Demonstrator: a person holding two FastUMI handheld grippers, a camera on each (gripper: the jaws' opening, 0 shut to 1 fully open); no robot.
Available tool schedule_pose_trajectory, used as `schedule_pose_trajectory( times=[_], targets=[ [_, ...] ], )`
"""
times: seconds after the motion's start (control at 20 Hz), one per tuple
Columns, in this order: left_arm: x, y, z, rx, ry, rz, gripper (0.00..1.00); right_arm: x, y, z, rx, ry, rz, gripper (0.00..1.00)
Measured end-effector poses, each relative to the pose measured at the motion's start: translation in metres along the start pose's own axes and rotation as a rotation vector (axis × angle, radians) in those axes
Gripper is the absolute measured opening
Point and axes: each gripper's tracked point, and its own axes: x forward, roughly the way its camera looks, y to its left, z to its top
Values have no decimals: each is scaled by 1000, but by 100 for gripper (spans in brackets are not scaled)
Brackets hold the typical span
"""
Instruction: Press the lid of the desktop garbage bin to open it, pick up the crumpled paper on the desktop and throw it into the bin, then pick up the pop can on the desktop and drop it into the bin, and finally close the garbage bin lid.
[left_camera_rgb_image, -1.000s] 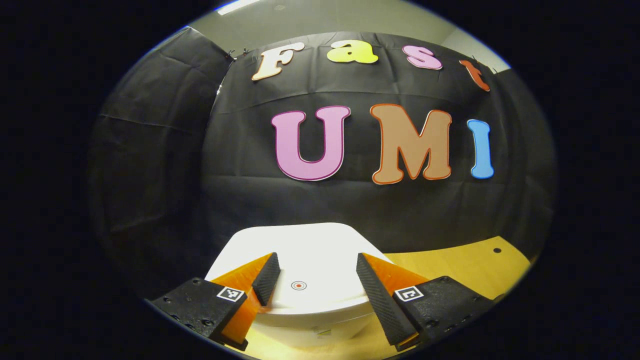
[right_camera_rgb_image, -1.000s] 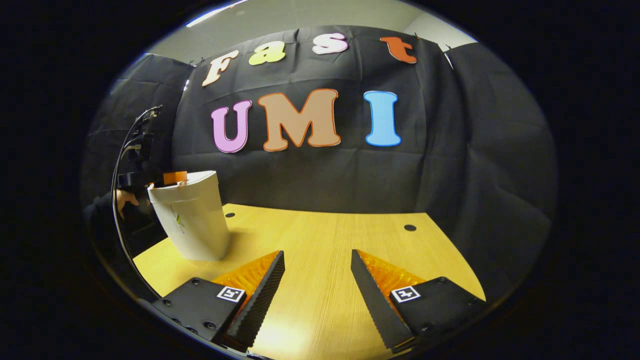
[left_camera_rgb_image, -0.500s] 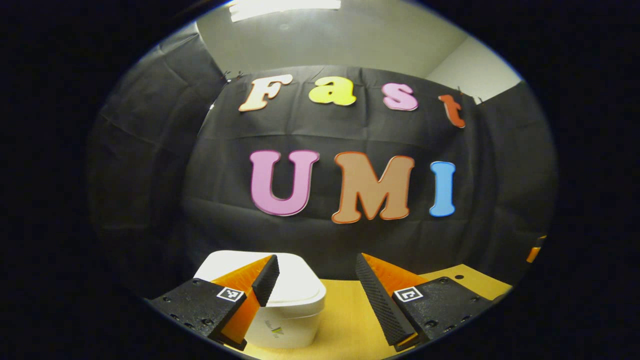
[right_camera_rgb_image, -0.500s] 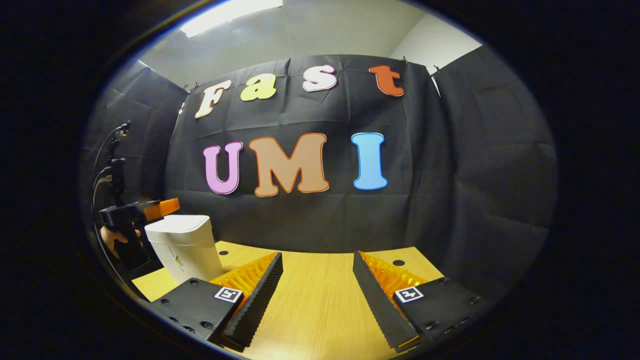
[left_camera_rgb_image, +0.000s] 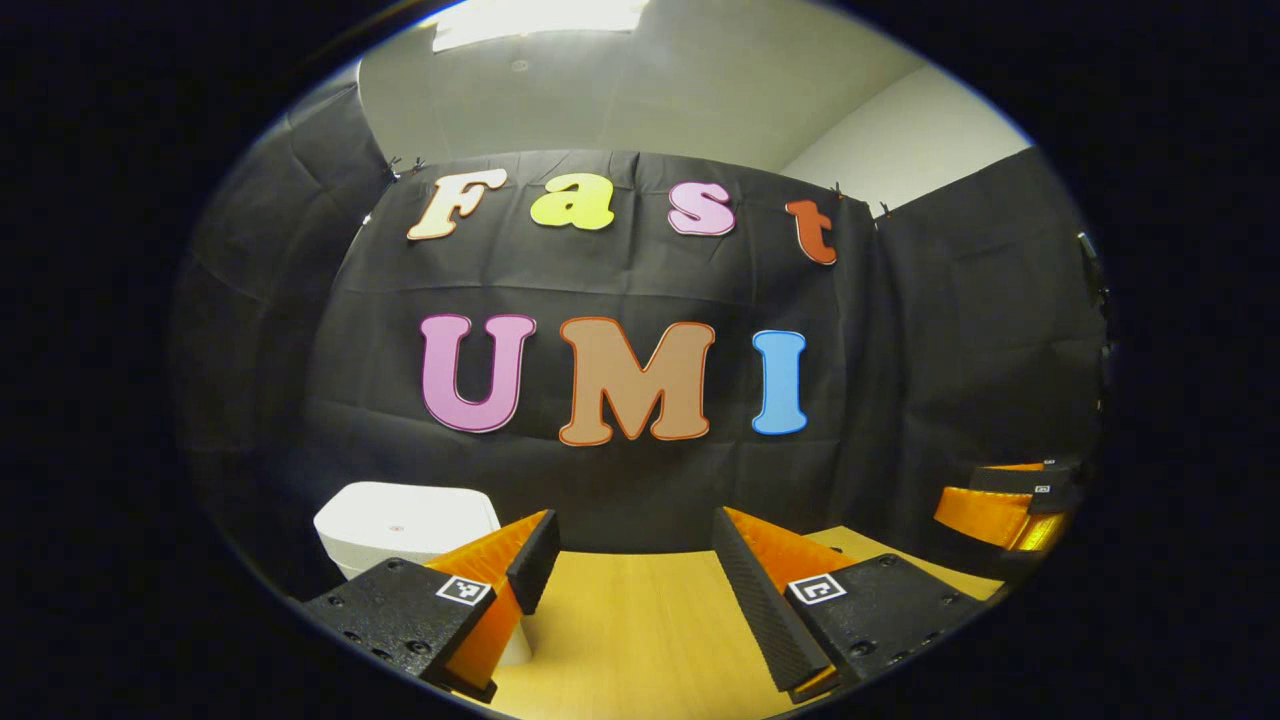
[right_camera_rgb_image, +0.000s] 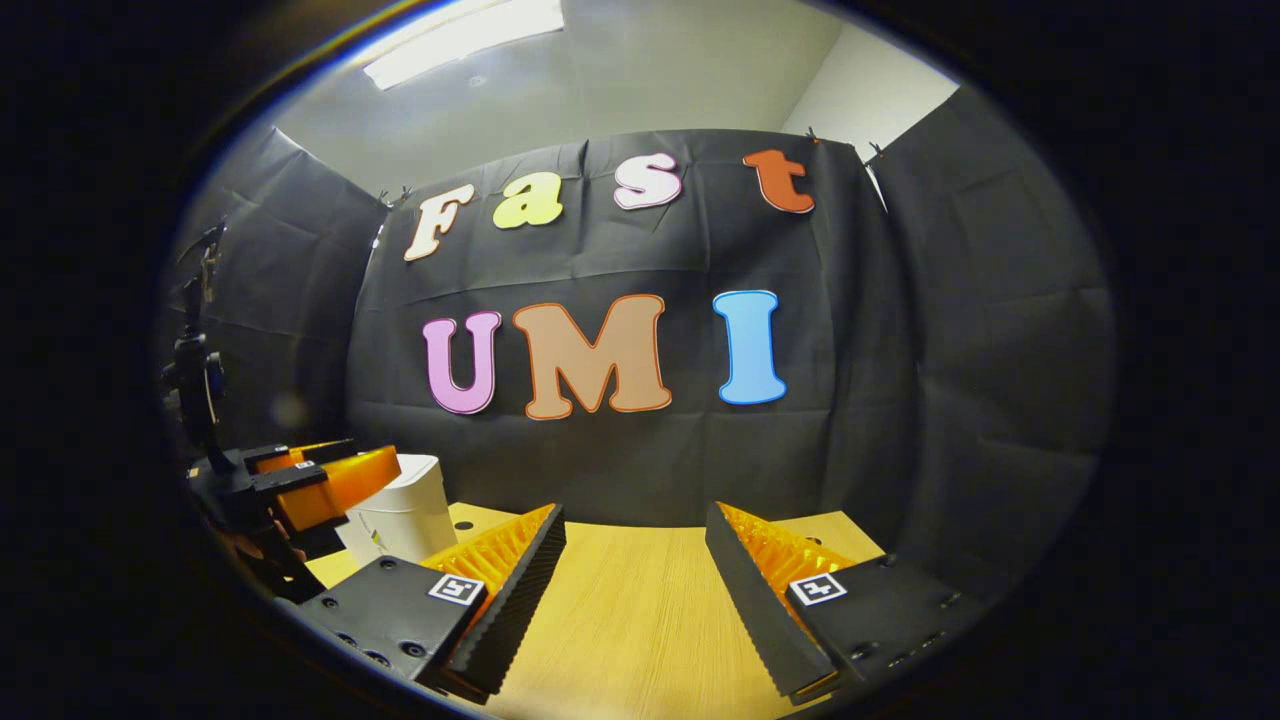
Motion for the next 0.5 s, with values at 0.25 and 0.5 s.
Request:
schedule_pose_trajectory(
  times=[0.25,0.5],
  targets=[
    [-31,-34,1,35,-24,-22,93,-22,-20,3,8,-25,-9,95],
    [-48,-56,9,14,-34,-83,93,-36,-22,14,58,-55,-52,94]
  ],
)
